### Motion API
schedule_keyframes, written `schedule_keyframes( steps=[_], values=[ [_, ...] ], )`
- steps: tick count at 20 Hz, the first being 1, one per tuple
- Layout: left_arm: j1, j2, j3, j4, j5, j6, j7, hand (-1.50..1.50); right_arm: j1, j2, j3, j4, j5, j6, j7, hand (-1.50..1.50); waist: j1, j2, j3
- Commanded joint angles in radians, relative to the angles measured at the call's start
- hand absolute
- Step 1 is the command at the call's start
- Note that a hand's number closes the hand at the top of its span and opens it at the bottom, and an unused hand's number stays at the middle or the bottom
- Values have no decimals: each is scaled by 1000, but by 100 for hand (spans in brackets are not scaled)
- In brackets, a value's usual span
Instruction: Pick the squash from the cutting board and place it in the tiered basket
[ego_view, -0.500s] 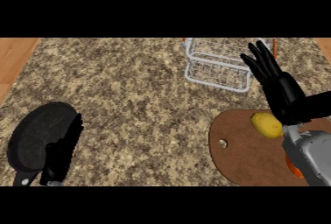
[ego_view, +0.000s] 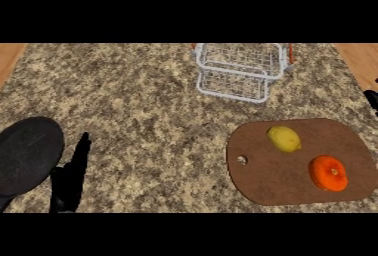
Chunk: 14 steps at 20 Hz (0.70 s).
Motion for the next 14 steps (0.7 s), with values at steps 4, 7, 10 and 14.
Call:
schedule_keyframes(
  steps=[4,7,10,14],
  values=[
    [0,-52,-21,3,-21,23,13,0,231,7,-289,132,-196,204,-216,-150,29,-1,-8],
    [19,-48,-26,-21,-20,-8,25,0,316,-75,-329,102,-209,362,-193,-150,38,-1,-9],
    [20,-51,-25,-36,-31,22,35,0,421,-205,-265,21,-134,422,-67,-150,20,-5,-11],
    [4,-61,-25,-3,-51,40,28,0,488,-339,-211,-102,-29,477,11,-150,15,-4,-13]
  ],
)
